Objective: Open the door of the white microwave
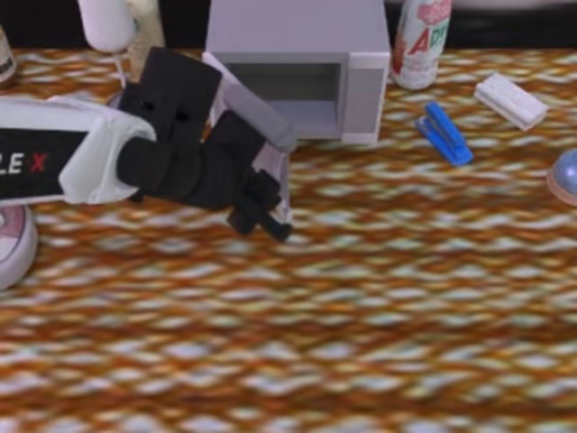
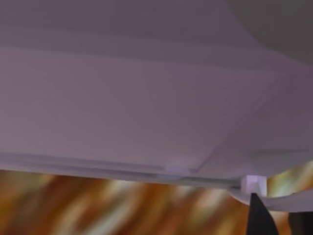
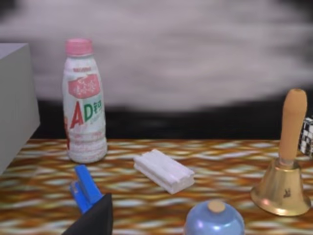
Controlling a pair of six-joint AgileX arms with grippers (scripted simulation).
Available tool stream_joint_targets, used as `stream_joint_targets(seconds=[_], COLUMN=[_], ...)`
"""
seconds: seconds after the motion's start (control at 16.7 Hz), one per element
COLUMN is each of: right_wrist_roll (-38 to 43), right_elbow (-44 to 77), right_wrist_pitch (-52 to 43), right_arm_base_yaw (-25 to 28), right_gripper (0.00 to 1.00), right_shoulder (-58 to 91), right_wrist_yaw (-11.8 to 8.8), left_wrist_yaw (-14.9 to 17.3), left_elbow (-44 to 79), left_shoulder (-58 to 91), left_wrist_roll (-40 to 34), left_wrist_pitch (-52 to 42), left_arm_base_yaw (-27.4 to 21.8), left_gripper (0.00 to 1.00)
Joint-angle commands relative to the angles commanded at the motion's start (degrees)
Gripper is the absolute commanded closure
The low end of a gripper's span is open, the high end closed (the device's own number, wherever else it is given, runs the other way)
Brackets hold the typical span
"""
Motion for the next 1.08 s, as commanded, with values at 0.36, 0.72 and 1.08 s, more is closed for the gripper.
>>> stream_joint_targets(seconds=[0.36, 0.72, 1.08], right_wrist_roll=[0.00, 0.00, 0.00], right_elbow=[0.00, 0.00, 0.00], right_wrist_pitch=[0.00, 0.00, 0.00], right_arm_base_yaw=[0.00, 0.00, 0.00], right_gripper=[0.00, 0.00, 0.00], right_shoulder=[0.00, 0.00, 0.00], right_wrist_yaw=[0.00, 0.00, 0.00], left_wrist_yaw=[0.62, 0.62, 0.62], left_elbow=[-0.21, -0.21, -0.21], left_shoulder=[-0.07, -0.07, -0.07], left_wrist_roll=[1.00, 1.00, 1.00], left_wrist_pitch=[-0.34, -0.34, -0.34], left_arm_base_yaw=[0.53, 0.53, 0.53], left_gripper=[1.00, 1.00, 1.00])
